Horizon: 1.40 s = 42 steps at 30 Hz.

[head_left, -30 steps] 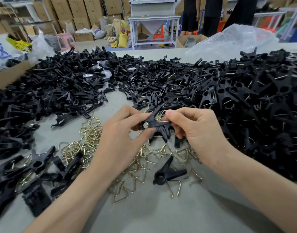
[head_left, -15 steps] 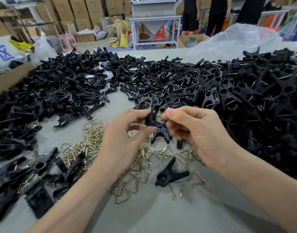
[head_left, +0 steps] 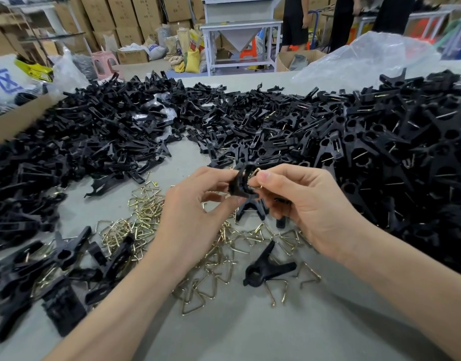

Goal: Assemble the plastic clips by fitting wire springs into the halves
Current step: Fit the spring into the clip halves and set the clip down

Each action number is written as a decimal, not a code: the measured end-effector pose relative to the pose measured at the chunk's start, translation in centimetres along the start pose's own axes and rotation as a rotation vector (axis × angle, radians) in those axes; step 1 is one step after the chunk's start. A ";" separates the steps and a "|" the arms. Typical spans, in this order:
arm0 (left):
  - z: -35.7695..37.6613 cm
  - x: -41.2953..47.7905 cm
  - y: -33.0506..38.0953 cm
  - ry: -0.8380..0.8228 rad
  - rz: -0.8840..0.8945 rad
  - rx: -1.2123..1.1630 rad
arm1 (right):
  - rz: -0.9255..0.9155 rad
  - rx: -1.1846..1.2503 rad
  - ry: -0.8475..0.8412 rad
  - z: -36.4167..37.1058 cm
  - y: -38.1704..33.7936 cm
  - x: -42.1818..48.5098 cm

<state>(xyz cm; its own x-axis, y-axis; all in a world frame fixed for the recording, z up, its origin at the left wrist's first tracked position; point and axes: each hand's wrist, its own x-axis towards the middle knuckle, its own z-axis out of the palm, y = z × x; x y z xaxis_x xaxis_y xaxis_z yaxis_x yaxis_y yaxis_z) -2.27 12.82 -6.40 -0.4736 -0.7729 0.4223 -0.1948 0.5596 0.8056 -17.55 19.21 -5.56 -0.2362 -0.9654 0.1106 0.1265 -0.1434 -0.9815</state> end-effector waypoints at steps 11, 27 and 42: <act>0.1 0.0 0.1 -0.004 -0.072 -0.011 | -0.019 0.075 -0.032 -0.1 0.0 0.0; 0.2 0.0 0.2 -0.015 -0.060 0.001 | 0.009 0.129 -0.058 -0.3 0.1 0.2; 0.3 0.0 -0.2 -0.054 0.006 0.128 | 0.006 0.031 -0.034 -0.6 0.5 0.5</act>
<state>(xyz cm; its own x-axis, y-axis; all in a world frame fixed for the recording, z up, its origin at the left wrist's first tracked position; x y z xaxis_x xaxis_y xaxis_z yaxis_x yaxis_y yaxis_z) -2.51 12.77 -6.69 -0.5200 -0.7541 0.4012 -0.2986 0.6005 0.7418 -18.15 18.80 -6.14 -0.2028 -0.9730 0.1107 0.1573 -0.1439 -0.9770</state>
